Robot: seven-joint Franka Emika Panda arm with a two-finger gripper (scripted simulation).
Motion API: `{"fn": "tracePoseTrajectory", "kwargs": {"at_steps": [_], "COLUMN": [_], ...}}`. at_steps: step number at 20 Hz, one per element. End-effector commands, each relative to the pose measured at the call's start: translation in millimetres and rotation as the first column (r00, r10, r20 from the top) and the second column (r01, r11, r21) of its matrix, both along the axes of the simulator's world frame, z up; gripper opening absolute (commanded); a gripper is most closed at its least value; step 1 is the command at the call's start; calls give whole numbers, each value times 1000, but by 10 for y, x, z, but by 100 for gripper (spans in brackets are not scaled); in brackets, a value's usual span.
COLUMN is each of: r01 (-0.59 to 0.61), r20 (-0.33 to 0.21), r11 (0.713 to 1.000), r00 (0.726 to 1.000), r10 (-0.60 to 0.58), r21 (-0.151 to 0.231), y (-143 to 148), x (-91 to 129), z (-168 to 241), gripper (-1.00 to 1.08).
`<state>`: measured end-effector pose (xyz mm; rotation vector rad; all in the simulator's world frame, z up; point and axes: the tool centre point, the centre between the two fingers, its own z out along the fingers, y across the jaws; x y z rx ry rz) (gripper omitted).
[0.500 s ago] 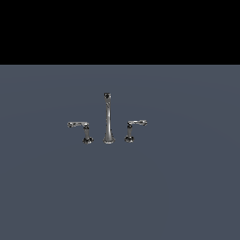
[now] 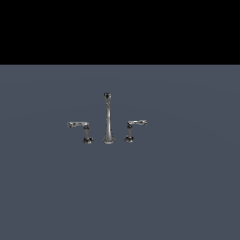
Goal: Turn on the faucet by rotating a designated handle.
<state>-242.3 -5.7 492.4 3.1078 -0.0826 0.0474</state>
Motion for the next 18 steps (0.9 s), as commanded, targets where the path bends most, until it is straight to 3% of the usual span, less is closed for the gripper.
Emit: {"fn": "tracePoseTrajectory", "kwargs": {"at_steps": [1,10,18], "r01": [25,186,375], "r20": [-1,-1,-4], "r11": [1000,983,927], "r00": [1000,983,927], "r10": [-25,-186,-375], "r21": [1,7,15], "y": [25,157,251], "x": [47,364,783], "z": [-72,-522,-1073], "gripper": [-100,-100,-100]}}
